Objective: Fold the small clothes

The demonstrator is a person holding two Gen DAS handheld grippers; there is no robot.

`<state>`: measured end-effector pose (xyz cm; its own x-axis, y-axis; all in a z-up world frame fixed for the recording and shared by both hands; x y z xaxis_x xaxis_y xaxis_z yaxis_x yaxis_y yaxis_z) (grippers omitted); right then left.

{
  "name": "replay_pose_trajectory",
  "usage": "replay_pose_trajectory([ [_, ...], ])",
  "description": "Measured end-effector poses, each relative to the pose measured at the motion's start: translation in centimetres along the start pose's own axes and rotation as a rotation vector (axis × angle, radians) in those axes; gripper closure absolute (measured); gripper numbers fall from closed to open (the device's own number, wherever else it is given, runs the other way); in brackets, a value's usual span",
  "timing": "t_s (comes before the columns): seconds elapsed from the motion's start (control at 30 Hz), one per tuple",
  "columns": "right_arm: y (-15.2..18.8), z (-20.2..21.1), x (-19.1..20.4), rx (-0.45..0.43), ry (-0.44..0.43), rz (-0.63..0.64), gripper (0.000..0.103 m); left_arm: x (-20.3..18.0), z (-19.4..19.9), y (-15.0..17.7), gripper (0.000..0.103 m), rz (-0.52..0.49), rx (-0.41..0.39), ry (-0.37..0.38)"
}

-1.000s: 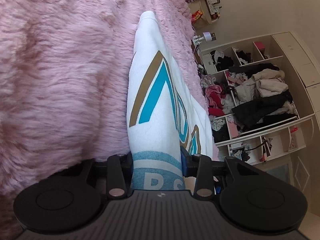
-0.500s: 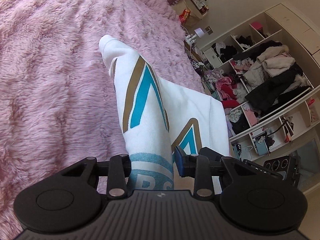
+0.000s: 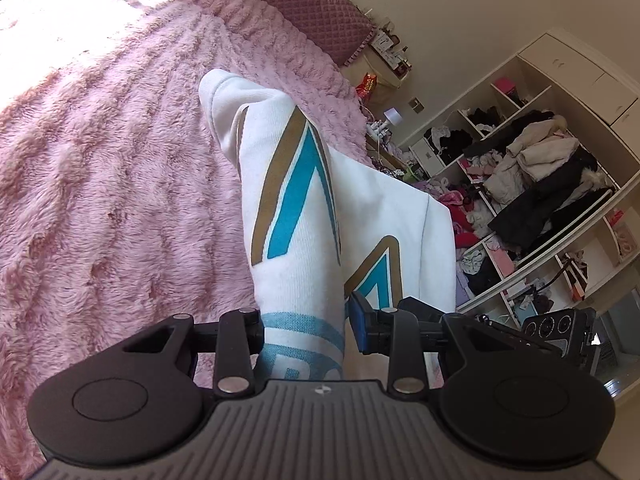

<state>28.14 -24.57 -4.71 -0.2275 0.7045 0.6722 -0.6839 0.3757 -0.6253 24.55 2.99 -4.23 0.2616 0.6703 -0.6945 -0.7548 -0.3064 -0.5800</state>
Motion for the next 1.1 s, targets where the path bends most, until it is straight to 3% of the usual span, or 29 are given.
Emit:
replay_pose_trajectory([
  [0.2, 3.9, -0.3, 3.9, 0.036, -0.027, 0.03, 0.082, 2.1, 4.4, 1.8, 0.067, 0.001, -0.035, -0.019],
  [0.4, 7.7, -2.9, 4.3, 0.088, 0.002, 0.019, 0.082, 6.7, 4.7, 3.3, 0.067, 0.064, -0.022, -0.031],
  [0.63, 10.9, -8.6, 0.1, 0.123, 0.105, -0.006, 0.082, 13.4, 0.9, 6.0, 0.067, 0.046, 0.022, -0.049],
  [0.77, 11.5, -11.7, -3.2, 0.126, 0.177, -0.047, 0.082, 17.2, -0.6, 6.5, 0.067, 0.127, 0.006, -0.045],
  [0.9, 11.2, -12.9, -5.1, 0.122, 0.216, -0.036, 0.069, 20.0, -1.1, 6.7, 0.065, 0.226, 0.029, 0.014],
  [0.97, 11.0, -12.2, -4.7, 0.09, 0.241, 0.028, 0.065, 20.8, -0.8, 6.7, 0.065, 0.254, 0.035, 0.059],
  [1.03, 10.6, -9.9, -3.2, -0.018, 0.268, 0.111, 0.059, 20.9, -0.3, 6.7, 0.065, 0.249, 0.038, 0.08],
  [1.1, 10.7, -7.4, -1.4, -0.113, 0.239, 0.167, 0.053, 21.0, 0.0, 6.6, 0.064, 0.243, 0.046, 0.089],
])
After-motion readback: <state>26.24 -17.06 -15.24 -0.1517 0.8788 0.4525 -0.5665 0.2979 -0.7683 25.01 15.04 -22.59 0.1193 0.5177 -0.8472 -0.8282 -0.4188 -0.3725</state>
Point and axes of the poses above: each gripper's, at about its wrist camera, not at the fingertips, and z roughly against the way its jaws point, x to its left, y to its underside, the point moved 5 cm from there along -z, roughly the way its jaws point, and after that the axes turned 5 degrees about -x, right-handed, at the moved point
